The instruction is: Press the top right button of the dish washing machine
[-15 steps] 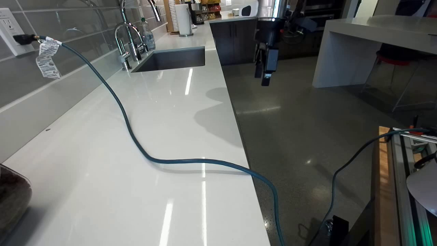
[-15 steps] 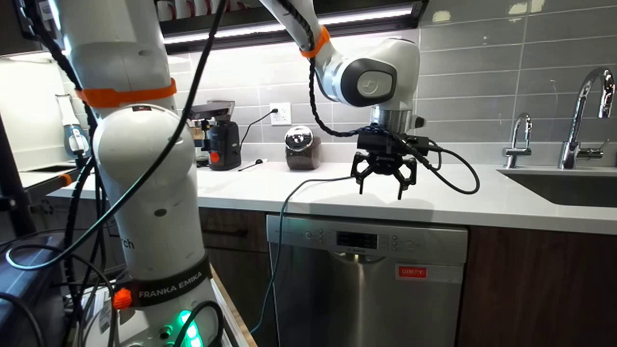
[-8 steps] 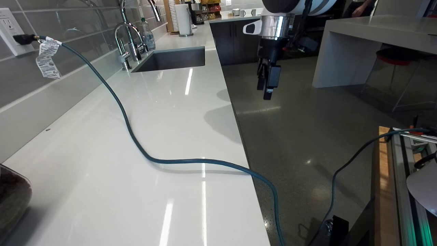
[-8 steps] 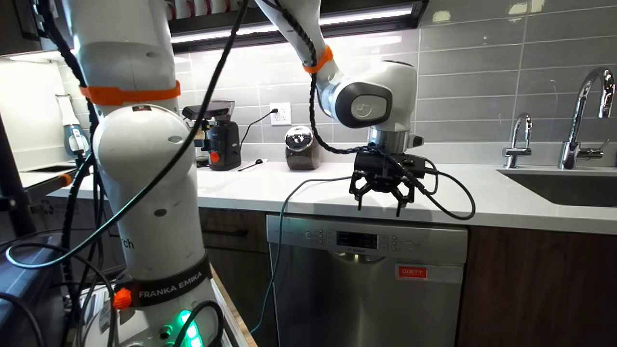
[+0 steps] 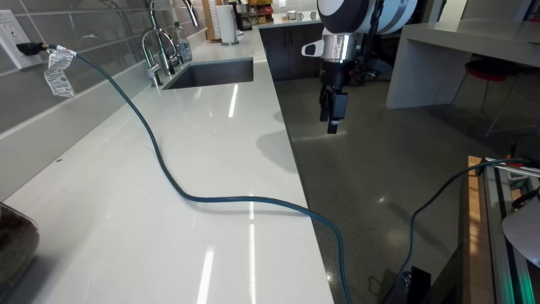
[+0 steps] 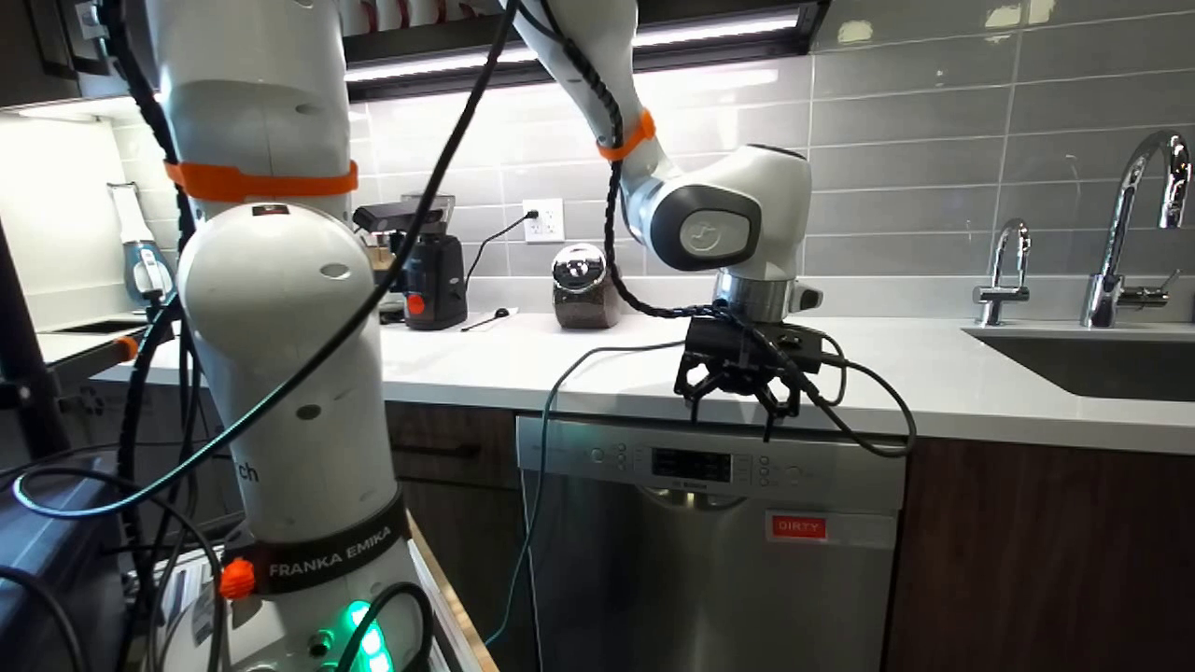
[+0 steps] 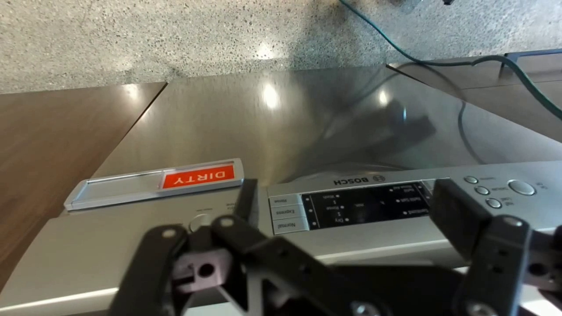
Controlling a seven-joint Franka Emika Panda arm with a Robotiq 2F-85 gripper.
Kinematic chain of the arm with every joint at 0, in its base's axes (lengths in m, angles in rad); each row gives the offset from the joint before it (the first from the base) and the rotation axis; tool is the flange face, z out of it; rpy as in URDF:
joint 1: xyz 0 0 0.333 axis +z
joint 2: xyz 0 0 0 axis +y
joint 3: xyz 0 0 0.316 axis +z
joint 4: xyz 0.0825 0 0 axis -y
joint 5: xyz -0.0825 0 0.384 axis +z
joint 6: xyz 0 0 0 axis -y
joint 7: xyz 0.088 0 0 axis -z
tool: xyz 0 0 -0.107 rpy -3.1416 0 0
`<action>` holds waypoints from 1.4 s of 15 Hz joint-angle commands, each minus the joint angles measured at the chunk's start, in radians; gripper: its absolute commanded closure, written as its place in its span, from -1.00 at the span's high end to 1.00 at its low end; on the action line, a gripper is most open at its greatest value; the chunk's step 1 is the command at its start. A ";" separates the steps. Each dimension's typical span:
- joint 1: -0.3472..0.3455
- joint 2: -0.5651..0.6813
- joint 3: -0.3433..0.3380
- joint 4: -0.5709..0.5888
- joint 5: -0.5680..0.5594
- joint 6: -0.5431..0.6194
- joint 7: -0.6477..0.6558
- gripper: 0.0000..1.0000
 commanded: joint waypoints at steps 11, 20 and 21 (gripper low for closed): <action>-0.022 0.036 0.045 -0.006 0.018 0.056 -0.080 1.00; -0.058 0.107 0.108 -0.025 0.262 0.231 -0.301 1.00; -0.063 0.115 0.118 -0.021 0.315 0.236 -0.349 0.77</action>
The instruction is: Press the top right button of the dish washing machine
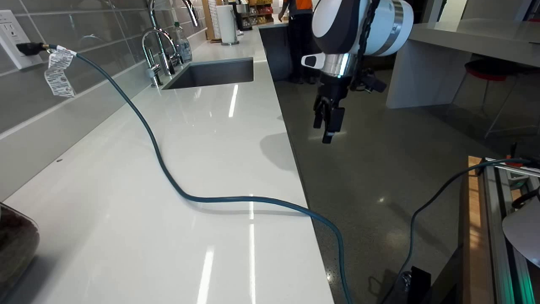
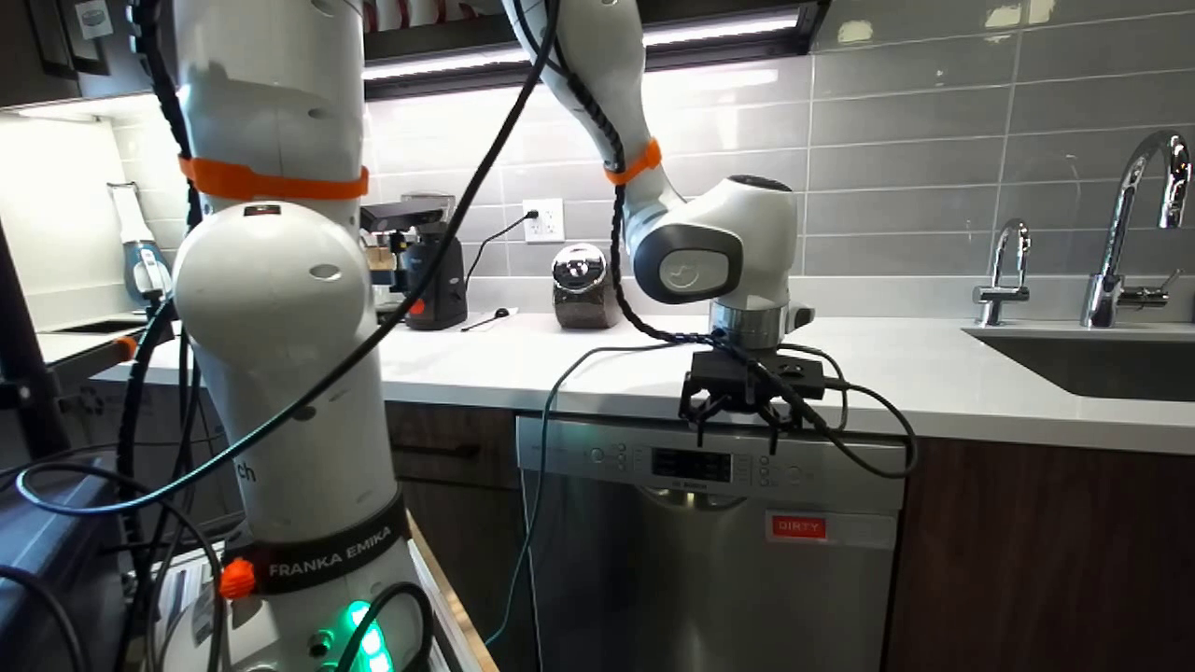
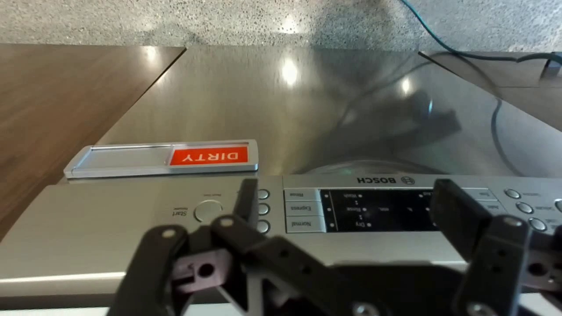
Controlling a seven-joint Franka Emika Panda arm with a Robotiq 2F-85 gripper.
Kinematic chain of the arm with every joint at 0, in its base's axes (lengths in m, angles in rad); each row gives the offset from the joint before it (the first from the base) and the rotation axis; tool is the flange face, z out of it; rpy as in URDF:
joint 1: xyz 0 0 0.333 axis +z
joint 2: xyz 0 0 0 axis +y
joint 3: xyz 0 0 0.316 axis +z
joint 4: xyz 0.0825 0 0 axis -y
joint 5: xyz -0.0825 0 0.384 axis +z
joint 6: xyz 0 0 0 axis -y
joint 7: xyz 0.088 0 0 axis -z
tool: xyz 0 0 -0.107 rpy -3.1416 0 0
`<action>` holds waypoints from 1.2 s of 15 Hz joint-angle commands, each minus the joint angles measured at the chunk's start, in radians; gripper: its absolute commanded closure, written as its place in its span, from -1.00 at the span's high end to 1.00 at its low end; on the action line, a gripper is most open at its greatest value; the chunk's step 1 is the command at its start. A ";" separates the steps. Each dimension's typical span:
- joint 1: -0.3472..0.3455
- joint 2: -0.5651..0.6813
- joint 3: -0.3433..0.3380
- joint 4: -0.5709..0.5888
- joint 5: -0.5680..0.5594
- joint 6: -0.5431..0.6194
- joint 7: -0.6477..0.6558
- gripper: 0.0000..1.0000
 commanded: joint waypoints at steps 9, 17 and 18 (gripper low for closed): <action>-0.050 0.099 0.074 0.029 0.408 0.066 -0.412 -0.74; -0.061 0.159 0.080 0.066 0.511 0.079 -0.565 -1.00; -0.063 0.167 0.082 0.072 0.523 0.077 -0.583 -1.00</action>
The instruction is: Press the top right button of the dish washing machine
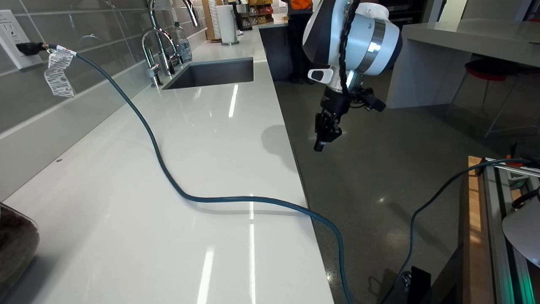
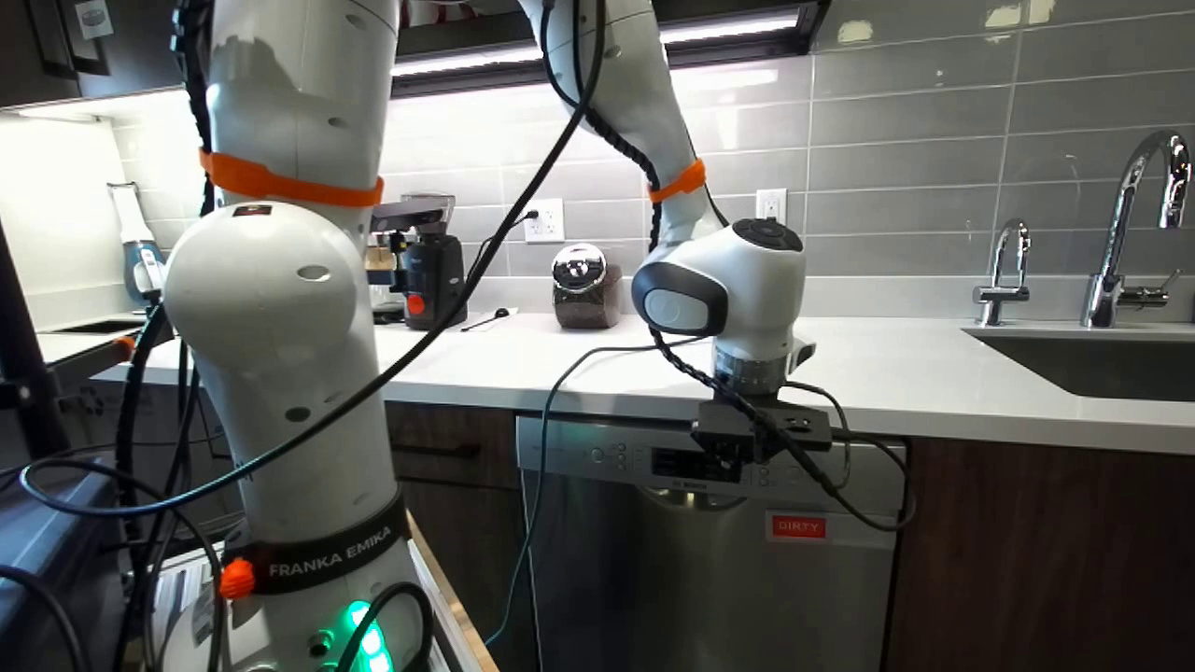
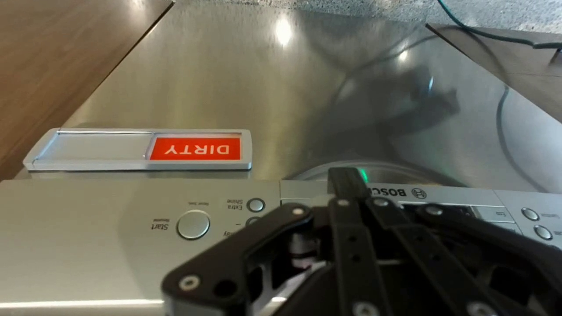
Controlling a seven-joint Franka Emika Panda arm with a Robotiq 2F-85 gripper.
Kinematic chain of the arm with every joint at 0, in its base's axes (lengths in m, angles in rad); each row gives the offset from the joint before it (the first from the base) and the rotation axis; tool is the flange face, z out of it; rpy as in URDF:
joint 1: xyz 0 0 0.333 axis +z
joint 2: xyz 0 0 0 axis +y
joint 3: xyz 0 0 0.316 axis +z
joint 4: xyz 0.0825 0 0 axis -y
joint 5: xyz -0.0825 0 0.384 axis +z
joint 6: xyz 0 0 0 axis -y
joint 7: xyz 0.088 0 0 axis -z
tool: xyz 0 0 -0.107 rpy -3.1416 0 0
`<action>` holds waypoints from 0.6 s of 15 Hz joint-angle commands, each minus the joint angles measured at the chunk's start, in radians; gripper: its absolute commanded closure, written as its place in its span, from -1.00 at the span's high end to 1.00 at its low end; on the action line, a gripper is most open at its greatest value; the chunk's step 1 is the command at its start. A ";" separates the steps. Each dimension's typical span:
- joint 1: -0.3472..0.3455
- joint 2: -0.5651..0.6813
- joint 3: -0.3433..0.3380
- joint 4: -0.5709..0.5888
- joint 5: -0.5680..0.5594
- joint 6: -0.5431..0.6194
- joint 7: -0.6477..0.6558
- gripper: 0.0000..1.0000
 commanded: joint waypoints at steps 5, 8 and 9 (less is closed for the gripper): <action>-0.027 0.077 0.027 0.058 0.097 0.018 -0.135 -1.00; -0.034 0.094 0.030 0.075 0.116 0.011 -0.163 -1.00; -0.037 0.099 0.032 0.081 0.124 0.008 -0.173 -1.00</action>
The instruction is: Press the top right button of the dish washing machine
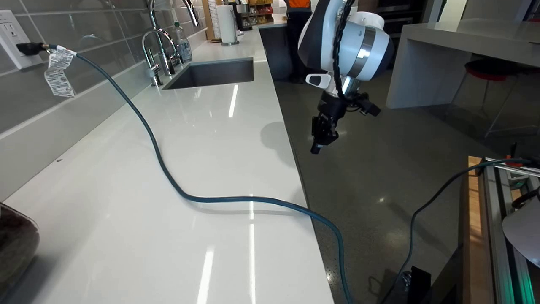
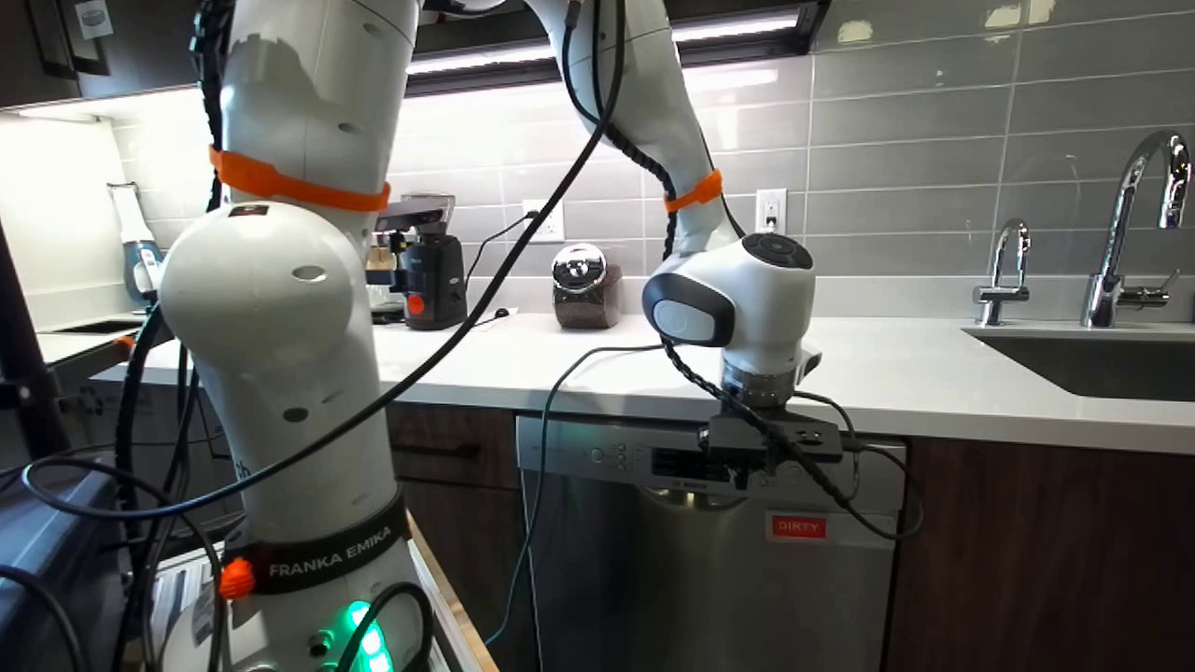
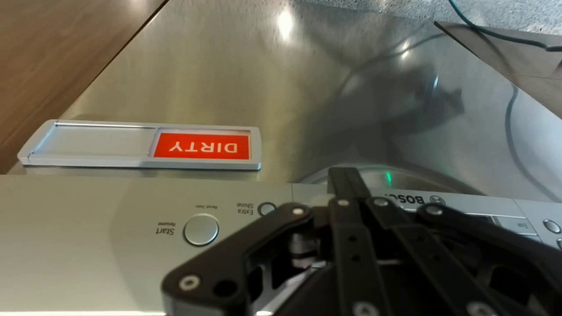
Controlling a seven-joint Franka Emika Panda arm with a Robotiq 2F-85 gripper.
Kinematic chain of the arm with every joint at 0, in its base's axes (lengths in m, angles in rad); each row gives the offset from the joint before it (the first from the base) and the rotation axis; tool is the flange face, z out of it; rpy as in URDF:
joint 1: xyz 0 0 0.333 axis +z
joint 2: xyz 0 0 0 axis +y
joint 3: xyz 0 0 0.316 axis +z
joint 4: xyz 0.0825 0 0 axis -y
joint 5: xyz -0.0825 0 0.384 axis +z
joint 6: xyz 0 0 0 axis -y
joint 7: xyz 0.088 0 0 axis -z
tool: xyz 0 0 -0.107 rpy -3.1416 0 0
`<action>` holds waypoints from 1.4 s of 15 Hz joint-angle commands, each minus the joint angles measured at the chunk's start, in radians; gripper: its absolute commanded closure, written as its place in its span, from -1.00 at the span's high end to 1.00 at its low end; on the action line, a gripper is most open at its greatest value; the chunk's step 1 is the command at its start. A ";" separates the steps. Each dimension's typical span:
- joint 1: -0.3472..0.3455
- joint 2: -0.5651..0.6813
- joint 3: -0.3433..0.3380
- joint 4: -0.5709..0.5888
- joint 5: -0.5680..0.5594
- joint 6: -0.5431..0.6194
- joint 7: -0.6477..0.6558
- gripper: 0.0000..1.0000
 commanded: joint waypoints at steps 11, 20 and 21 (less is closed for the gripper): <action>-0.039 0.082 0.042 0.081 0.111 -0.010 -0.109 -1.00; -0.063 0.100 0.065 0.112 0.150 -0.040 -0.132 -1.00; -0.067 0.101 0.068 0.115 0.152 -0.048 -0.133 -1.00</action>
